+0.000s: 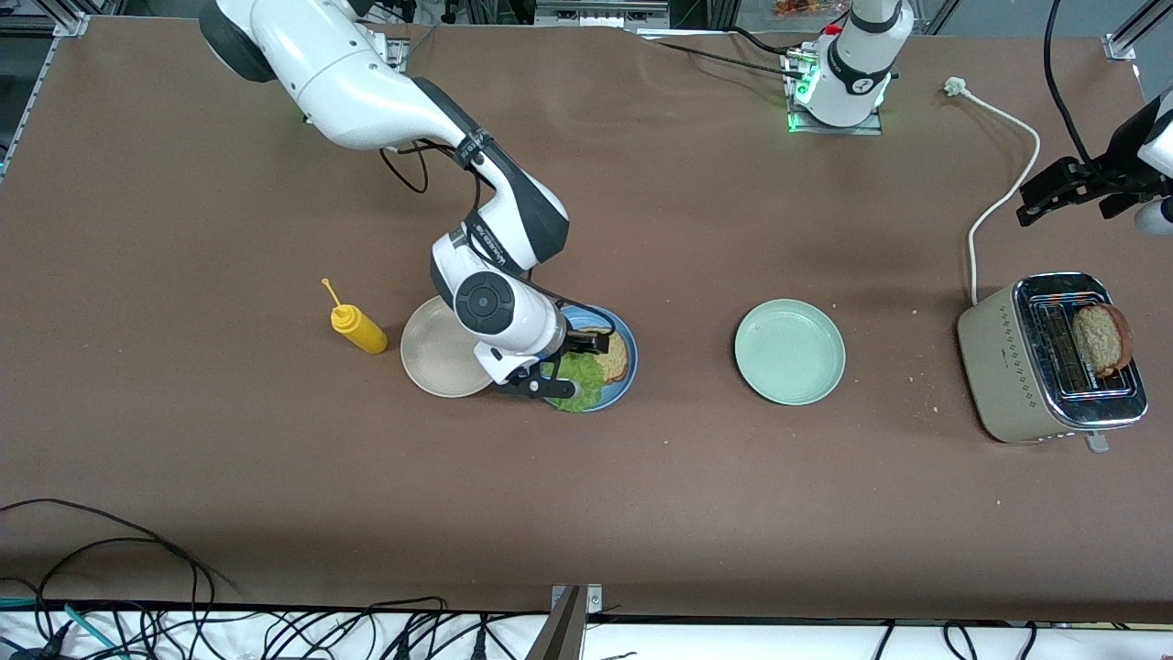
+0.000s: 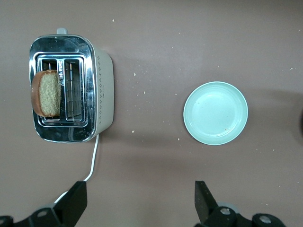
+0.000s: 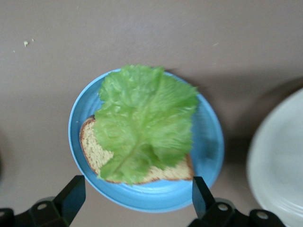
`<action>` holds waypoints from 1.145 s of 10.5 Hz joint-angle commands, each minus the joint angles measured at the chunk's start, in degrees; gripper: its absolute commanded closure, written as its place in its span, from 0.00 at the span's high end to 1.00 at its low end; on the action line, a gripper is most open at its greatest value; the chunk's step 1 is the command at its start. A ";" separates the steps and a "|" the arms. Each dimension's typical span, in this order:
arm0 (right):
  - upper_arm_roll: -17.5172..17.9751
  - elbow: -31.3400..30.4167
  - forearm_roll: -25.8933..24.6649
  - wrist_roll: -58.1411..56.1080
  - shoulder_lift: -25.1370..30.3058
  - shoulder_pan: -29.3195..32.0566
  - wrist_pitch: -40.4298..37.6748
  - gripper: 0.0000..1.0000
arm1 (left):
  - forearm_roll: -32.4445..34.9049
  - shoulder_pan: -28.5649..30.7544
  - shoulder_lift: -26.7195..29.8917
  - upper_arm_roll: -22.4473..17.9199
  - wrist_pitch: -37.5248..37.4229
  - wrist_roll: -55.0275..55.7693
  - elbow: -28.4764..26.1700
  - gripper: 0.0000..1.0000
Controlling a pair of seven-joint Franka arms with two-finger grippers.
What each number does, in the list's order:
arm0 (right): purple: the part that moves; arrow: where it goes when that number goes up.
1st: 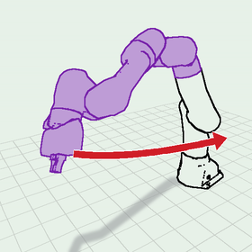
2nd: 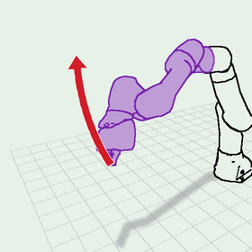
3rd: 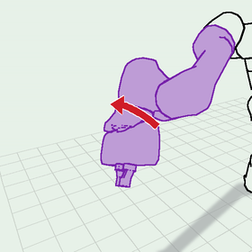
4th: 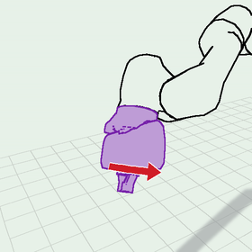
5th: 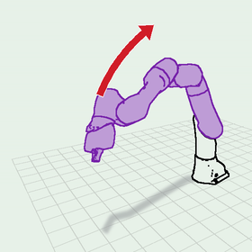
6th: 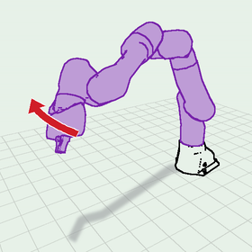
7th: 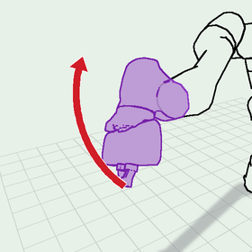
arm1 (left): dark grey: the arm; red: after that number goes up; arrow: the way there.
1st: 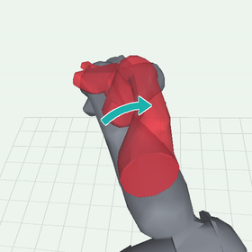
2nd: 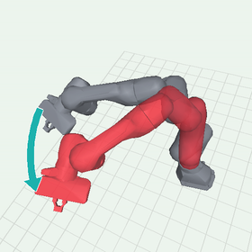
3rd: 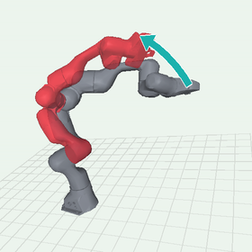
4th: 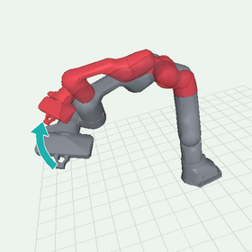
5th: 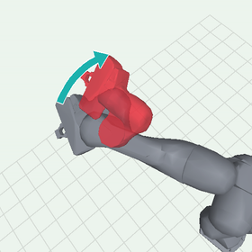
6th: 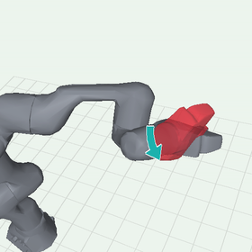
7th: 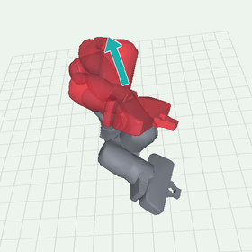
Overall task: Make sandwich in blue plate with both arms
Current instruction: 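Release the lettuce and withdraw the right gripper from the blue plate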
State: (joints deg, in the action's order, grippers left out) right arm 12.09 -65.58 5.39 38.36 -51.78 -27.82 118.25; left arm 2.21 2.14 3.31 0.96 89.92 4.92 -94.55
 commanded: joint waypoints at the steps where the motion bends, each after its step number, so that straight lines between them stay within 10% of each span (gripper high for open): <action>1: -5.91 -0.52 0.05 -0.57 9.66 0.31 -11.95 1.00 | 0.86 0.41 -0.59 0.44 -1.06 -0.18 1.47 1.00; 8: -26.04 -1.30 0.23 -25.40 25.66 0.40 -37.45 1.00 | 0.86 0.76 -0.59 0.44 -1.06 -0.18 1.47 1.00; 12: -32.30 -7.60 0.05 -32.56 31.11 0.14 -36.44 1.00 | 0.86 0.85 -0.94 0.44 -1.06 -0.27 1.48 1.00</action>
State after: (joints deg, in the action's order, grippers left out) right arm -18.51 -67.06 5.41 7.73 -24.32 -26.72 80.21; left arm 2.21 2.50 3.20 0.96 89.92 4.92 -94.45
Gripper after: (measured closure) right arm 0.000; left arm 0.000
